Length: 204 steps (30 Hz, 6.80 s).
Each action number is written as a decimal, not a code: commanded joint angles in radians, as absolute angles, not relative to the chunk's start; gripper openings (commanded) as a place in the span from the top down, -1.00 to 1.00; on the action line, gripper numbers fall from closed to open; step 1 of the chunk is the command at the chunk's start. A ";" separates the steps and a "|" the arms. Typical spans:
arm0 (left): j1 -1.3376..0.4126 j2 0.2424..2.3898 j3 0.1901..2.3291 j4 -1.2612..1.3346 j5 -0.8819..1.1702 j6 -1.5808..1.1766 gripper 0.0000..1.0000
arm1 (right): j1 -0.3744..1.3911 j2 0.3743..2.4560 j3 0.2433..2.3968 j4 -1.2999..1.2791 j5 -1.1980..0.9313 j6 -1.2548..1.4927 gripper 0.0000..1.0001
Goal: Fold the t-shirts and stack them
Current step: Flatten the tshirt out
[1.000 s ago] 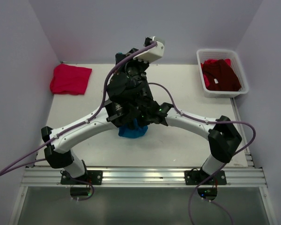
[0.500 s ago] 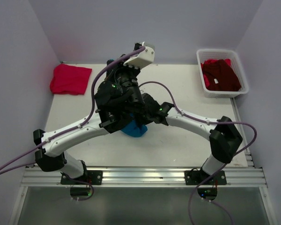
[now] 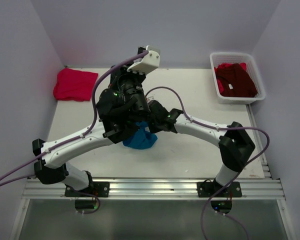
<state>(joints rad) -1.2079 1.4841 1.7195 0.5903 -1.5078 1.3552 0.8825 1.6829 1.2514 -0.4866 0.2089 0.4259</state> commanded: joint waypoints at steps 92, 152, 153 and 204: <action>-1.298 1.470 1.634 0.767 -1.578 1.439 1.00 | 1.006 2.051 1.586 -0.526 0.331 0.360 1.00; -1.298 1.122 1.048 0.784 -1.675 1.054 1.00 | 0.928 1.586 1.646 -1.334 0.942 0.676 1.00; -1.298 1.109 1.016 0.785 -1.678 1.023 1.00 | 0.927 1.571 1.641 -1.342 0.939 0.686 1.00; -0.308 1.307 1.215 -0.347 -0.643 -0.258 1.00 | 0.695 1.466 1.479 -1.099 0.744 0.471 1.00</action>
